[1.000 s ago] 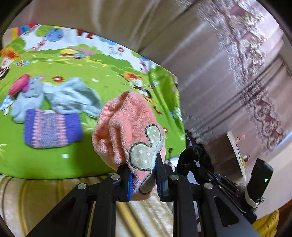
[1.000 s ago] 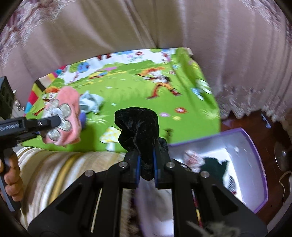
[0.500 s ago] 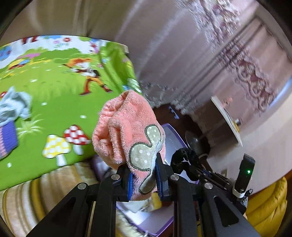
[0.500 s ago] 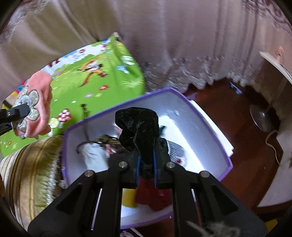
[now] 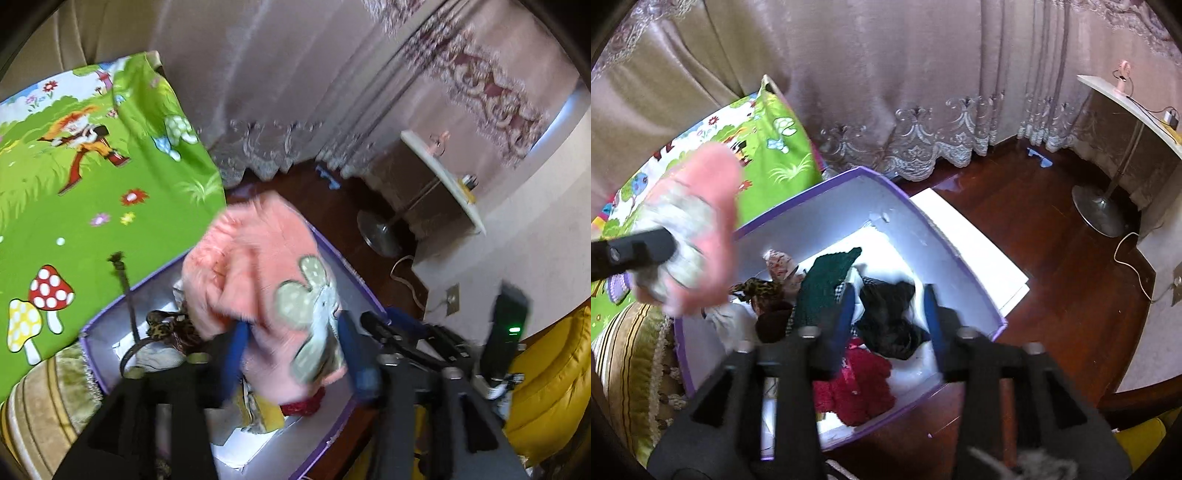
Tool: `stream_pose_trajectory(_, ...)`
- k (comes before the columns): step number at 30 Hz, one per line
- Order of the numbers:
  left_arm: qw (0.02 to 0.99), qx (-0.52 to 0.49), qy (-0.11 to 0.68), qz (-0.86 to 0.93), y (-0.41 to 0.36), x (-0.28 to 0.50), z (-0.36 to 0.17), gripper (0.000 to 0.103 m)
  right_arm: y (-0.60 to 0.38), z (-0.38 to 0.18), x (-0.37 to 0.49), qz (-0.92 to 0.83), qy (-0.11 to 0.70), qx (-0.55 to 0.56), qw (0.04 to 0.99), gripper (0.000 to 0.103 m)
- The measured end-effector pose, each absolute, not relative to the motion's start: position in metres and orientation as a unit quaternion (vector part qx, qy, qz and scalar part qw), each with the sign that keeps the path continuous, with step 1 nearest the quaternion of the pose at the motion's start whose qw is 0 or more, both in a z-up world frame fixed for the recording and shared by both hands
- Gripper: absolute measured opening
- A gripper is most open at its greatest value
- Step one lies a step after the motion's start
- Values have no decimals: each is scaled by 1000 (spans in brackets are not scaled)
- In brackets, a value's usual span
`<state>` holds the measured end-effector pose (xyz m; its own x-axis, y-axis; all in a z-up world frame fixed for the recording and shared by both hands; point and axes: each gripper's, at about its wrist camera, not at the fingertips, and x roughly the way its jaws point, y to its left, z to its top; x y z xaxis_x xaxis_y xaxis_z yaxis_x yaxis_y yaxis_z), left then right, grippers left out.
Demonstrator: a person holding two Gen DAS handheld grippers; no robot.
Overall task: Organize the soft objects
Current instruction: 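Open both tools to drop the pink hat and black glove into the box, then move both open tools back over the remaining items on the mat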
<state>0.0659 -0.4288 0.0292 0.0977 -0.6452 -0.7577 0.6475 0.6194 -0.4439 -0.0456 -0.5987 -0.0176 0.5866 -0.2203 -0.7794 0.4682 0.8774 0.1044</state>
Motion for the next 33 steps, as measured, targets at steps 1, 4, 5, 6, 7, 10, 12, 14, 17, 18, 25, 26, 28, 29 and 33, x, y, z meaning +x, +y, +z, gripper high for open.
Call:
stream_pose_trajectory(1,738,5,515,-436,-431,66,26,59,-600,-17,-46,-197,408,153,878,51)
stream_pose_trajectory(4,734,14,525,-431,-433,66,18,59,-602,-17,-49,-198,405,157,879,51)
stream_pose_trajectory(5,734,13,526,-429,-431,67,18,59,-603,-17,-49,-197,404,158,879,51)
stream_pose_trajectory(6,735,11,527,-427,-430,67,18,59,-603,-17,-48,-195,404,161,879,52)
stream_pose_trajectory(7,736,9,527,-424,-428,68,18,59,-603,-18,-47,-193,404,162,879,52)
stream_pose_trajectory(10,741,3,524,-420,-420,70,21,59,-600,-17,-45,-189,403,163,881,52)
stream_pose_trajectory(12,742,-2,523,-420,-416,71,23,59,-597,-15,-43,-186,402,160,882,52)
stream_pose_trajectory(14,743,-7,522,-420,-412,73,25,59,-594,-13,-42,-181,401,158,884,52)
stream_pose_trajectory(17,747,-12,516,-419,-404,74,30,59,-586,-10,-37,-171,401,152,887,52)
stream_pose_trajectory(18,748,-14,515,-418,-401,75,31,59,-584,-8,-36,-168,401,150,888,53)
stream_pose_trajectory(25,770,-30,498,-398,-369,86,38,59,-553,3,-18,-137,400,132,897,53)
stream_pose_trajectory(26,774,-33,496,-392,-362,88,39,59,-548,5,-15,-132,400,129,898,54)
stream_pose_trajectory(28,781,-42,493,-381,-347,95,40,59,-535,9,-5,-117,402,122,900,54)
stream_pose_trajectory(29,784,-46,491,-377,-340,97,40,59,-531,10,-3,-112,402,119,901,55)
stream_pose_trajectory(33,800,-61,484,-349,-306,113,42,59,-503,18,17,-85,401,102,907,56)
